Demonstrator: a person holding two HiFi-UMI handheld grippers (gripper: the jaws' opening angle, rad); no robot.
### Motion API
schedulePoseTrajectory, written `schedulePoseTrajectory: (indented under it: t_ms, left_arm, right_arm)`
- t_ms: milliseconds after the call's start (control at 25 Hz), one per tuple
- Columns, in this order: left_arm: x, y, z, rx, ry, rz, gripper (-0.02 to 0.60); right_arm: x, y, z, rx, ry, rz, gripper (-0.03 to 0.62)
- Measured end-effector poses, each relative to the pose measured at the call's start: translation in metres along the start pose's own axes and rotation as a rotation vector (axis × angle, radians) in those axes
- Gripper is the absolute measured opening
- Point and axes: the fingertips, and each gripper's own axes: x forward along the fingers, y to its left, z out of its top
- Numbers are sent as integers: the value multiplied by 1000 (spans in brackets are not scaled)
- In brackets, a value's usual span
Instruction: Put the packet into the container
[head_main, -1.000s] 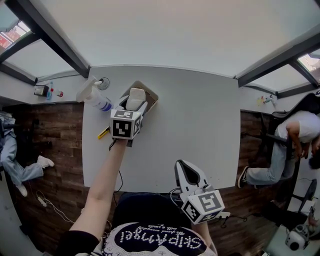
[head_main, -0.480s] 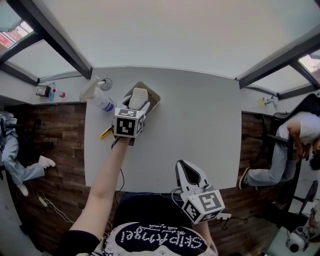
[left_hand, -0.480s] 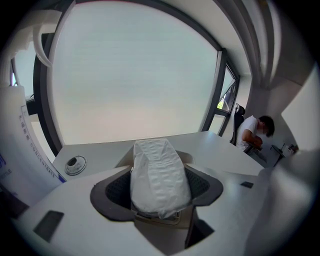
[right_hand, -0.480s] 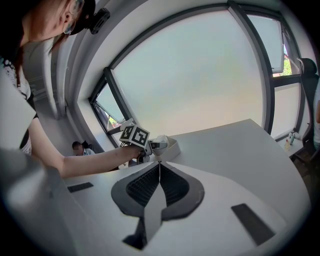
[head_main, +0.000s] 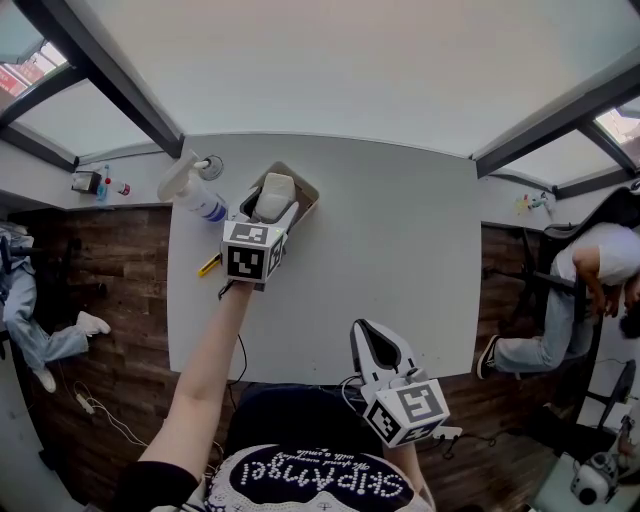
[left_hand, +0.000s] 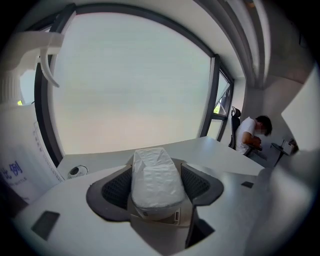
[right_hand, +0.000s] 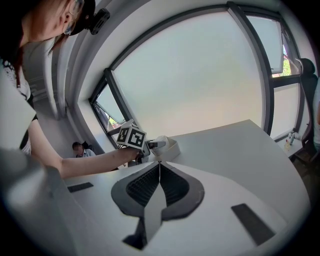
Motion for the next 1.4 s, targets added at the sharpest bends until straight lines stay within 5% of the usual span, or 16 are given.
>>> schedulePoseTrajectory:
  t_ms: [480, 1000, 1400]
  left_arm:
    - [-45, 3, 62, 55, -192, 72, 298]
    - [-134, -28, 141, 125, -485, 66, 291]
    - [-200, -54, 162, 141, -609, 36, 222]
  right_arm:
    - [-2, 3, 1, -14, -6, 12, 15]
    - [-7, 15, 2, -42, -24, 24, 15]
    - [-15, 21, 2, -64, -42, 34, 15]
